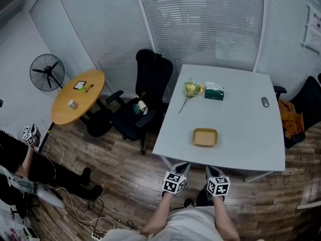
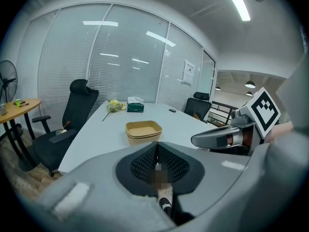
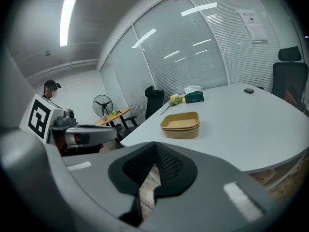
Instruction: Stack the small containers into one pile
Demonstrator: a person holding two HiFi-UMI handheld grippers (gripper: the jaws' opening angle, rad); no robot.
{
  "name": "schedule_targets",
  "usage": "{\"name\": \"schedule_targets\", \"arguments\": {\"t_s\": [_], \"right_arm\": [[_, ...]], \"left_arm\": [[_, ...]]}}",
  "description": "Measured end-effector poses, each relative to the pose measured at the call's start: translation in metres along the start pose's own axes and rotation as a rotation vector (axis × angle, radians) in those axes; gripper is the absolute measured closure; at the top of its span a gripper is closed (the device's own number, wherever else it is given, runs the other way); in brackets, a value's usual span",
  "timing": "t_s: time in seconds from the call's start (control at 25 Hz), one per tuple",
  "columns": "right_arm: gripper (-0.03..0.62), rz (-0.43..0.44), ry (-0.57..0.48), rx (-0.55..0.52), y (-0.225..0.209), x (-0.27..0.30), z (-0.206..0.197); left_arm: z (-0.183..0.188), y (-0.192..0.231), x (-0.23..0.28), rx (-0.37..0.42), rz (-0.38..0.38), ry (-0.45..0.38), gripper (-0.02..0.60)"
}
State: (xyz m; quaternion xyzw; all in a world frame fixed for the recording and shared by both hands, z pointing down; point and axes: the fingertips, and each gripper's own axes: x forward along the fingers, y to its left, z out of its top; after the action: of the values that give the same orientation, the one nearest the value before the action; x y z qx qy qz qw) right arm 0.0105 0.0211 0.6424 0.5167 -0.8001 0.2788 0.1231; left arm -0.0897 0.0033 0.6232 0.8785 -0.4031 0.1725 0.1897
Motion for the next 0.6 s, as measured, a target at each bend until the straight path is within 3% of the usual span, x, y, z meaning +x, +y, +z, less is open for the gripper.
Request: {"name": "schedule_targets", "arguments": {"t_s": [0.6], "right_arm": [[0.595,-0.001,0.005,-0.01,0.0075,-0.0074,-0.0043]], "left_arm": [[0.0004,0.0006,-0.0102,-0.013,0.0,-0.012,0.575]]}}
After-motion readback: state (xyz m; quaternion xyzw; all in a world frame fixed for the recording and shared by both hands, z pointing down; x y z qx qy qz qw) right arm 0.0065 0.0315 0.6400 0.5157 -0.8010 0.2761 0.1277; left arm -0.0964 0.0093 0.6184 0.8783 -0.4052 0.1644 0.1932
